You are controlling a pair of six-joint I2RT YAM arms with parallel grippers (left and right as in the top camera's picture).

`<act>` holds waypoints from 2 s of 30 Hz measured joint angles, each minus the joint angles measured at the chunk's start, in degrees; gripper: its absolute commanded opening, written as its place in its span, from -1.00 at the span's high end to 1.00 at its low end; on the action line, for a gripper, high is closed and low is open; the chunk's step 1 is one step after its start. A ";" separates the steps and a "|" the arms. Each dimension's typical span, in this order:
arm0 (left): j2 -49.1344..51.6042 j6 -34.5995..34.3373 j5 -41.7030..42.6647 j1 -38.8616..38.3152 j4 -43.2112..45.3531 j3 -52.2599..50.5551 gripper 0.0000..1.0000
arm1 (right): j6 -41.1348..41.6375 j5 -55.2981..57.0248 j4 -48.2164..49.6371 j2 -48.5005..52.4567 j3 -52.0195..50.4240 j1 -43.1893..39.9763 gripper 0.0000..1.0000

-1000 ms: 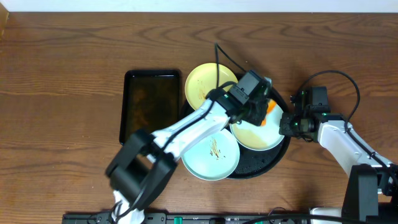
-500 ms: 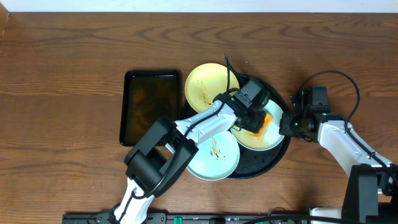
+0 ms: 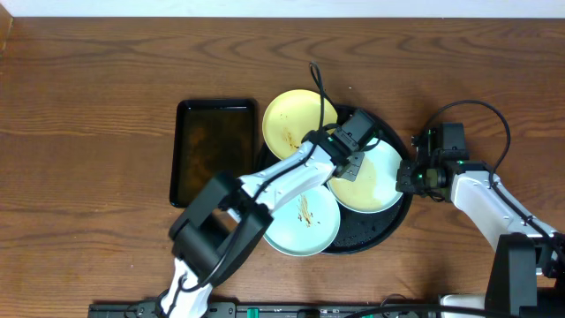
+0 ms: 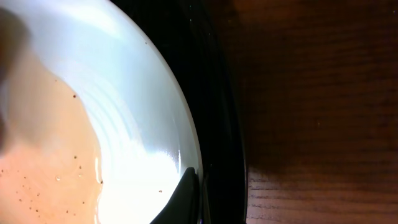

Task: Clean dirty plates on tray and stack at the side
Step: 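Scrub the right pale green plate with the sponge in the left gripper, then move the sponge back over the black rectangular tray with the left gripper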

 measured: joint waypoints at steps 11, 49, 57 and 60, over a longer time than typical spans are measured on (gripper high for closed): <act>-16.72 0.00 3.19 0.98 -10.45 -0.11 0.85 | 0.00 0.15 2.95 0.02 -0.17 0.00 0.95; -21.66 -1.33 -6.03 20.11 -24.85 -0.11 0.85 | 1.66 -3.45 9.20 -0.44 -4.63 -0.04 0.98; -21.66 -1.33 -6.03 20.11 -25.59 -0.11 0.85 | 0.04 -3.06 5.40 -2.27 -3.15 -0.02 0.98; -21.66 -1.33 -6.03 20.11 -25.68 -0.11 0.85 | -1.11 -1.46 3.76 -5.18 -1.77 0.00 0.98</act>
